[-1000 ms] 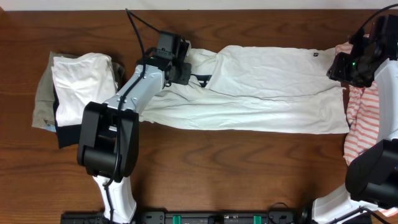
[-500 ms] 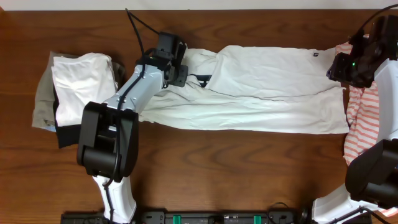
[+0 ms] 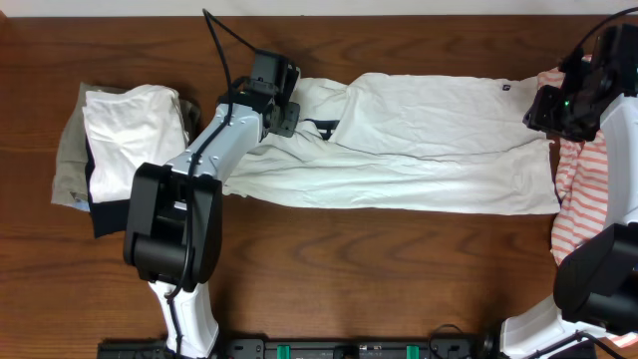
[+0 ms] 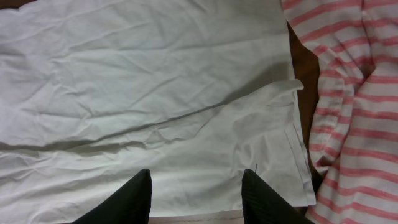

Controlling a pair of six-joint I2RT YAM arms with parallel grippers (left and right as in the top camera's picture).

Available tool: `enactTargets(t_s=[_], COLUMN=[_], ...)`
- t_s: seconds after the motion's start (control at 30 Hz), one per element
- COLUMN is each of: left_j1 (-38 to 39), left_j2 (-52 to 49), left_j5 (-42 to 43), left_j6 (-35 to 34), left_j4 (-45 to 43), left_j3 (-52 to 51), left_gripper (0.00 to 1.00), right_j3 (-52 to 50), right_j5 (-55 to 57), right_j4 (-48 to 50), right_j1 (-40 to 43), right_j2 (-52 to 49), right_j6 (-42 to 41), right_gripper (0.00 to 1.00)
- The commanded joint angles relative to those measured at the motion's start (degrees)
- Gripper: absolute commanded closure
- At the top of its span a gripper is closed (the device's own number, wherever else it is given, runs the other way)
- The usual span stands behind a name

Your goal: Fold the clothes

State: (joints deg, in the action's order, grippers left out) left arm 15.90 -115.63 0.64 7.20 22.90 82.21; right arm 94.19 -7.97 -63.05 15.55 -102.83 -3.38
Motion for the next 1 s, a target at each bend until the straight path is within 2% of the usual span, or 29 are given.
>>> enactTargets(t_s=[0.0,0.63,0.67,0.77,0.8,0.97], left_j1=[-0.2,-0.2,-0.2,-0.2,-0.2,-0.2], left_j2=[-1.1,-3.8,-4.0,-4.2,-4.2,-2.4], left_j5=[-1.6,-1.6,-1.6,-1.6,-1.6,-3.0], left_j6=[1.4,1.4,1.4,1.5,2.3,3.7], left_j4=[-0.1,-0.8,-0.9,-1.0,-1.2,-1.0], left_j3=[-0.2,-0.2,-0.2,-0.2,-0.2,0.2], left_gripper=[0.51,0.51,0.57,0.87,0.92,0.94], right_j3=[-0.2,-0.2,-0.2,-0.2,-0.2,-0.2], right_j5=[-0.4,-0.4,-0.4,-0.4,-0.4,-0.4], right_j4=[-0.1,-0.2,-0.2,-0.2,-0.2,-0.2], right_j1=[0.0,0.0,0.0,0.0,0.0,0.0], right_j2=[-0.5,-0.5,-0.5,-0.5,-0.5,-0.5], right_j6=[0.7,0.7,0.7,0.7,0.7,0.7], right_gripper=[0.55,0.55,0.55,0.57,0.57,0.58])
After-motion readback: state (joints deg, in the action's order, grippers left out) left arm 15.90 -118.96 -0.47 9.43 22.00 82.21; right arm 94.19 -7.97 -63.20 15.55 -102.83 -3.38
